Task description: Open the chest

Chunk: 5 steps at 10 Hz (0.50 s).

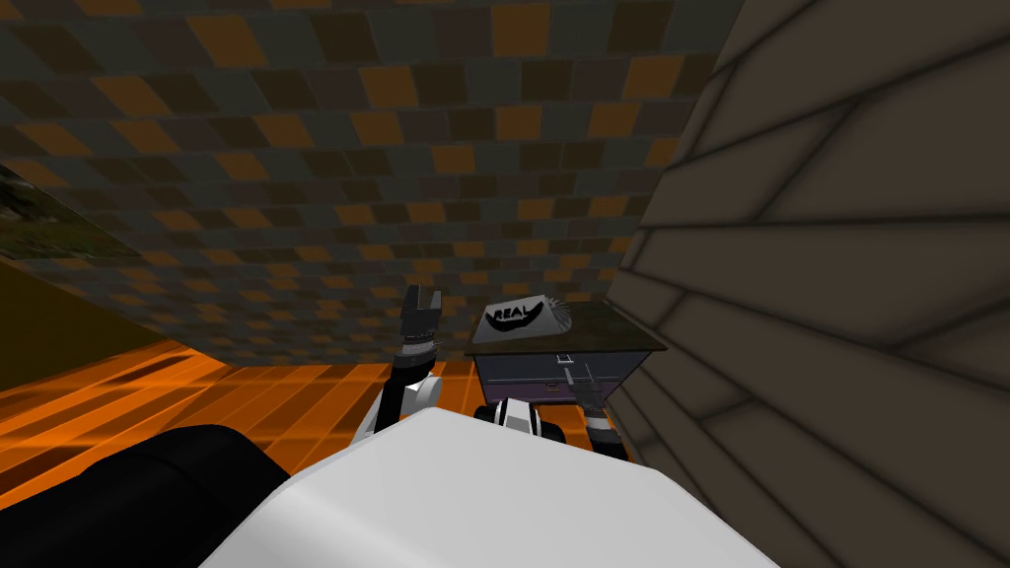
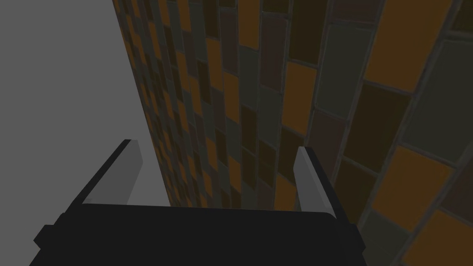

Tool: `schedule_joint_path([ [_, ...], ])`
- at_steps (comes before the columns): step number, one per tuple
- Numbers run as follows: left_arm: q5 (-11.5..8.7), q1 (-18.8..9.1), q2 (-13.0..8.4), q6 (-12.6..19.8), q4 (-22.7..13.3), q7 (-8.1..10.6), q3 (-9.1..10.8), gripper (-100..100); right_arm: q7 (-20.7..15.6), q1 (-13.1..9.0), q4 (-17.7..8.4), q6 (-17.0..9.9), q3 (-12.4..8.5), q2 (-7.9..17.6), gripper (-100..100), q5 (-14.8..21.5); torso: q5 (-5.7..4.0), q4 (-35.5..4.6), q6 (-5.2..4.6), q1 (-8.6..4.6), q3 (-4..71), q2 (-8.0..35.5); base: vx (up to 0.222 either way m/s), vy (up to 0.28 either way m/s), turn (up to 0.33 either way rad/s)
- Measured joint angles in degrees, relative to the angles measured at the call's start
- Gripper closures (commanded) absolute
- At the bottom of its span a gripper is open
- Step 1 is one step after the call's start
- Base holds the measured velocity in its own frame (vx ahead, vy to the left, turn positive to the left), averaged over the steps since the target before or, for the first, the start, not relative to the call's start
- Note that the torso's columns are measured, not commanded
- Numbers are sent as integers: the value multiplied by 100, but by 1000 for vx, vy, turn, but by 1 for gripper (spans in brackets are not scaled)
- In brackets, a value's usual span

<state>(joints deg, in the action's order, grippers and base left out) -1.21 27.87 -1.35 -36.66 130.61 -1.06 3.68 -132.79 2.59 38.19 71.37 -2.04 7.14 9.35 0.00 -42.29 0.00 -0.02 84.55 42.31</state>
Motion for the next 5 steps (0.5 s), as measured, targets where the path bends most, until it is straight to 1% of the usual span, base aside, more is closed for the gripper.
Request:
schedule_joint_path([
  [1, 0, 0, 0, 0, 0, 0, 0, 0, -153, -26, -140, 55, -9, 16, -100, 25, 0, 1, 0, 1, 1, -3, 38, 19, -2],
  [3, 0, 0, 0, 0, 0, 0, 0, 0, -424, 26, -174, 77, -6, 15, -100, 75, 0, 0, 0, 0, 1, -1, 38, 14, -1],
  [5, 0, 0, 0, 0, 0, 0, 0, 0, -688, 3, -340, 153, -14, 17, -100, 114, 0, -1, 0, -1, -2, 5, 8, 4, 2],
])
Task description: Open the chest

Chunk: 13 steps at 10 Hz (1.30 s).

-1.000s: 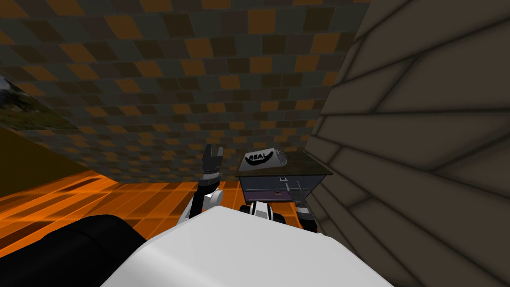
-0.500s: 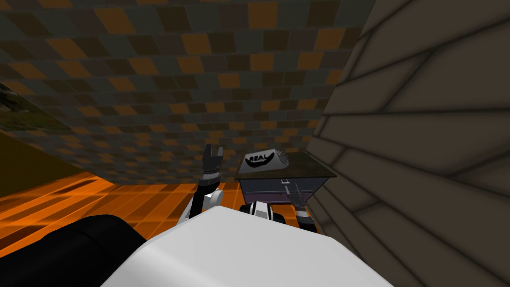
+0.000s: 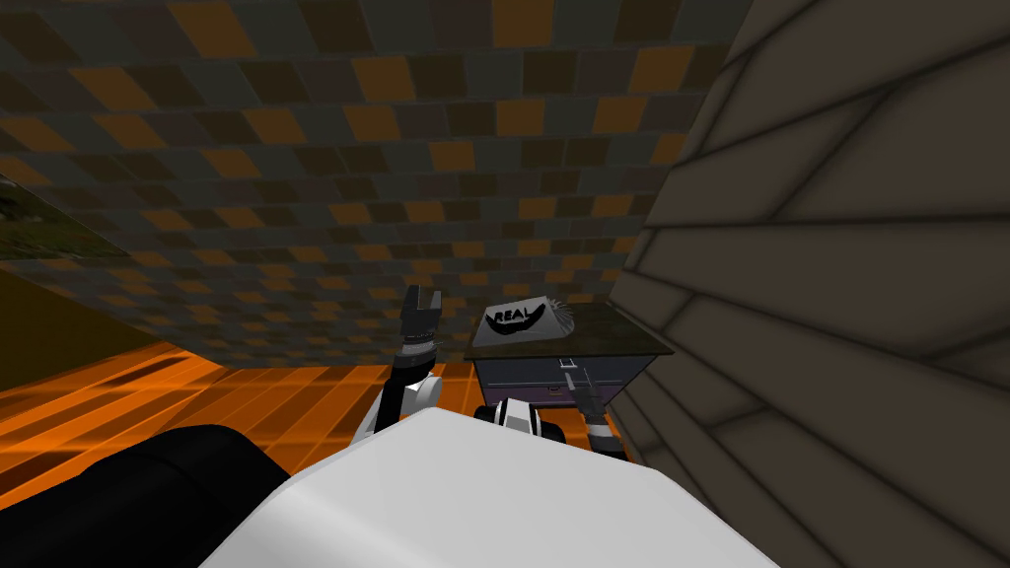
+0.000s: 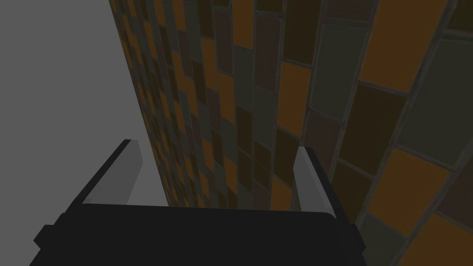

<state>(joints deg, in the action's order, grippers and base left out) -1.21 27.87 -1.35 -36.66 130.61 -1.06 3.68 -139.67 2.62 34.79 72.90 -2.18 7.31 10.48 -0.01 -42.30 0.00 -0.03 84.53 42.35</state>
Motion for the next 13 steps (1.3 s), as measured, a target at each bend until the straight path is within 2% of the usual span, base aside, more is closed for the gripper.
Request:
schedule_joint_path([
  [4, 0, 0, 0, 0, 0, 0, 0, 0, -563, -130, -545, 280, -34, 38, -100, 70, 1, 2, 0, 3, 4, -8, 0, 0, 0],
  [6, 0, 0, 0, 0, 0, 0, 0, 0, -808, -146, -687, 354, -42, 40, -100, 109, 0, 2, 0, 2, 5, -9, 2, -3, 7],
  [7, 0, 0, 0, 0, 0, 0, 0, 0, -832, -149, -699, 365, -43, 42, -100, 110, 0, 2, 0, 3, 4, -7, -3, 43, -12],
  [8, 0, 0, 0, 0, 0, 0, 0, 0, -783, -249, -742, 327, -60, 97, -100, 104, 4, 1, 1, 16, 4, -7, -4, 50, -19],
  [9, 0, 0, 0, 0, 0, 0, 0, 0, -696, -229, -561, 191, -62, 154, -100, 110, 4, 1, 0, 13, 3, -5, -4, 63, -17],
  [10, 0, 0, 1, 0, 0, 0, -1, 0, -608, -379, -659, 133, -89, 245, -100, 97, 3, 1, 1, 11, 4, -8, -1, 33, -3],
  [11, 0, 0, 0, 0, 0, 0, 0, 0, -588, -400, -680, 131, -93, 255, 100, 95, -1, 2, -1, -4, 4, -7, 2, -33, 30],
  [12, 0, 0, 0, 0, 0, 0, 0, 0, -646, -287, -596, 144, -71, 178, 100, 104, -7, 2, -1, -22, 3, -6, 7, -69, 19],
  [13, 0, 0, -1, 0, 0, 0, 1, 0, -738, -270, -715, 252, -62, 111, 100, 102, -7, 2, -1, -24, 4, -8, 3, -34, 5],
])
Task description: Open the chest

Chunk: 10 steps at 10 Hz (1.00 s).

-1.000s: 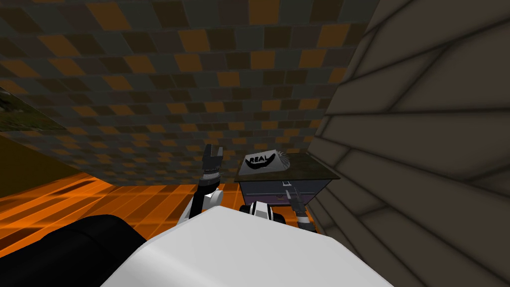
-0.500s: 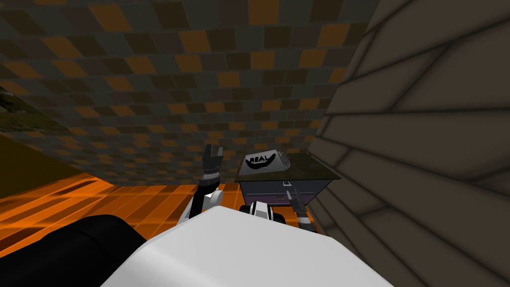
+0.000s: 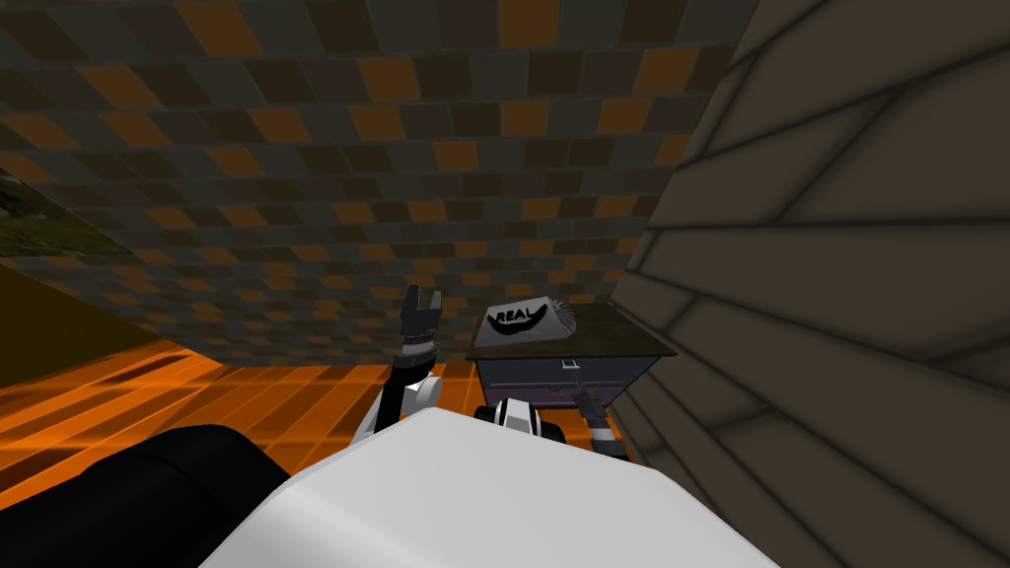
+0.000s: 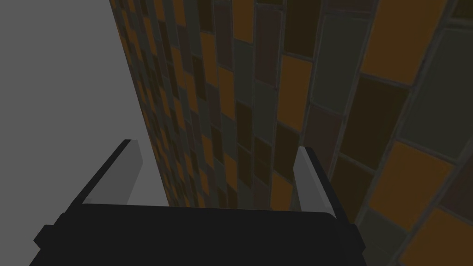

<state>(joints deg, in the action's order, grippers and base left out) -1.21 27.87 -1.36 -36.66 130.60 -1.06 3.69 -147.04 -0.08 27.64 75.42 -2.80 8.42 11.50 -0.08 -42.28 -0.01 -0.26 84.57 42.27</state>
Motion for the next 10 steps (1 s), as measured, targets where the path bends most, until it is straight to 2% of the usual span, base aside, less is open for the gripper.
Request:
schedule_joint_path([
  [1, 0, 0, 0, 0, 0, 0, 0, 0, -22, 0, -21, 33, 0, -6, -100, -1, 7, 0, 1, 25, 0, 0, -8, 71, -29],
  [2, 0, 0, 1, 0, 0, 0, -1, 0, -72, 108, 276, -128, -5, 78, -100, 29, 17, -1, 0, 62, -2, 5, -12, 95, -31],
  [3, 0, 0, 2, 0, 0, 0, -2, 0, -148, 35, 175, -143, -27, 130, -100, 30, 18, -1, 2, 58, -2, 4, -7, 111, -12],
  [4, 0, 0, 2, 0, 0, 0, -2, 0, -222, 43, 217, -154, -42, 195, -100, 41, 13, -1, 1, 45, -1, 2, -2, 90, -10],
  [6, 0, 0, 2, 0, 0, 0, -2, 0, -363, -109, -3, -75, -84, 306, -100, 41, 5, 0, 0, 19, 1, -1, -1, 95, -20],
  [7, 0, 0, 2, 0, 0, 0, -1, 0, -459, -106, 49, -98, -101, 369, -100, 55, 6, 0, 0, 23, 1, -1, -4, 107, -40],
  [8, 0, 0, 2, 0, 0, 0, -1, 0, -567, -228, -139, -35, -137, 479, -100, 60, 8, 0, 0, 27, 0, 2, -4, 85, -9],
  [10, 0, 0, 1, 0, 0, 0, -1, 0, -622, -145, 81, -134, -142, 521, -100, 81, 4, -1, 1, 11, -1, 2, 1, 40, 0],
])
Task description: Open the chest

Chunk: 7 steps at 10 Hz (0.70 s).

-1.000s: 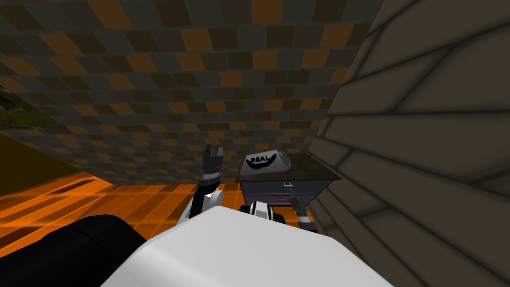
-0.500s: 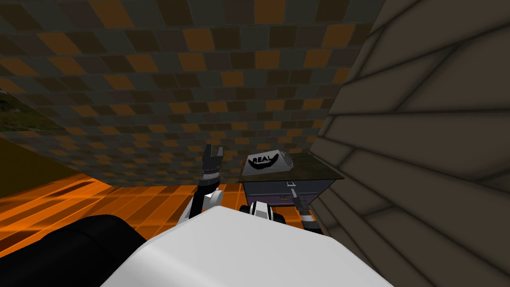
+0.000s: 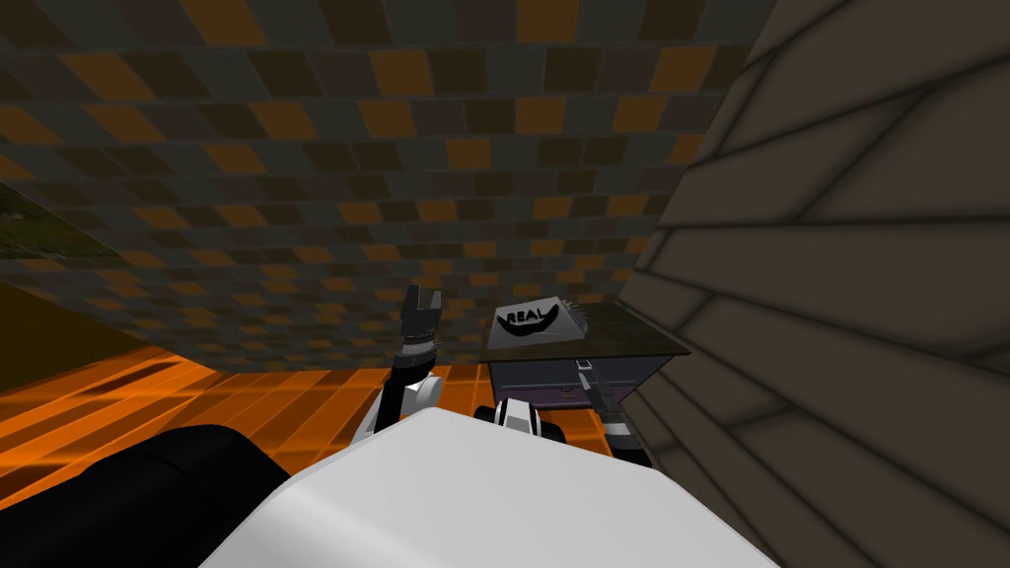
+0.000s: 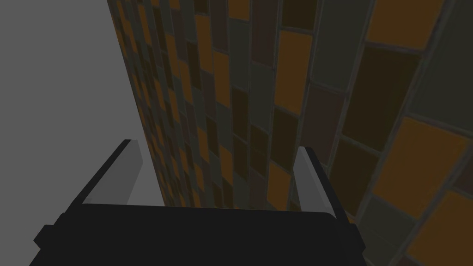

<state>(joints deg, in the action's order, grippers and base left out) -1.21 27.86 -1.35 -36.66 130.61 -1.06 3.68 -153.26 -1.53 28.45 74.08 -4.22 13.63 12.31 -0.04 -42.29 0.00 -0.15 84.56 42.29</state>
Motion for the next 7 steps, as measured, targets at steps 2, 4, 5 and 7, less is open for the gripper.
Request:
schedule_joint_path([
  [2, 0, 0, 0, 0, 0, 0, 0, 0, -95, 22, 85, -52, -9, 45, -100, 13, 1, 0, 0, 6, 1, -1, 0, 32, -7],
  [4, 0, 0, 0, 0, 0, 0, 0, 0, 55, -26, 277, -286, -25, 159, -100, 17, 4, 1, 0, 14, 1, -1, -2, 16, -14],
  [5, 0, 0, 0, 0, 0, 0, 0, 0, 63, -38, 251, -271, -28, 166, 100, 15, 2, 0, 0, 9, 0, 0, 5, -10, 32],
  [7, 0, 0, -1, 0, 0, 0, 1, 0, -62, -32, 22, -96, -15, 70, 100, 13, 7, -9, -1, 10, -2, 9, 0, -24, 10],
])
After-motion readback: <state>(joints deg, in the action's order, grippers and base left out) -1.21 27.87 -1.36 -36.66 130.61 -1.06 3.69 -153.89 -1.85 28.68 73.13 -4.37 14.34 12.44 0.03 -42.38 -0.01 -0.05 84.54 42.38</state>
